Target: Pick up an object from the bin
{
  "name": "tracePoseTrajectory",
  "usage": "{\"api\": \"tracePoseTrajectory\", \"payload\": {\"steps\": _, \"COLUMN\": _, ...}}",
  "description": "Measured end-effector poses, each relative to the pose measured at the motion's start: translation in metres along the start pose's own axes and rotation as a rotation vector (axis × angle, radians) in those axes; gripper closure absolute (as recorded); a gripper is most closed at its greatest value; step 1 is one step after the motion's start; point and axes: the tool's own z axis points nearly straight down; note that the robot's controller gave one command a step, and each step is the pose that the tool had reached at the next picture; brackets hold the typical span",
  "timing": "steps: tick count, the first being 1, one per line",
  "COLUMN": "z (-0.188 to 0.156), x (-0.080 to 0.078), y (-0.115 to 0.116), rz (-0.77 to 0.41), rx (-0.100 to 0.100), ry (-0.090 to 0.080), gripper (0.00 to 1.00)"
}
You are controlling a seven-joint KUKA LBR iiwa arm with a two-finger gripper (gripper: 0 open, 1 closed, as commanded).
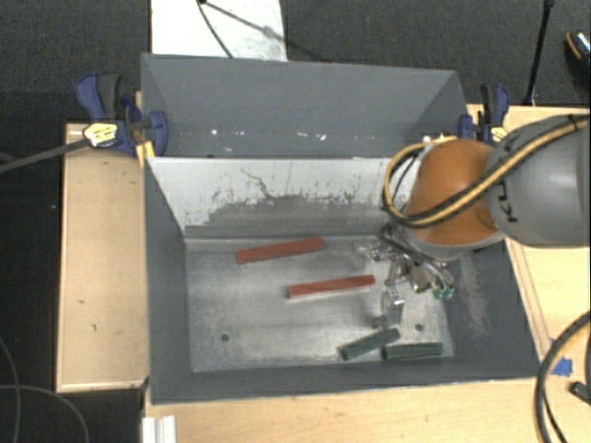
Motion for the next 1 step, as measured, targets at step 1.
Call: {"api": "tracePoseTrajectory", "payload": {"steps": 1, "z": -0.0038, "x": -0.0238, "y": 0.0296, "rz": -0.248, "rx": 0.002, "ry": -0.009, "gripper": 0.0}}
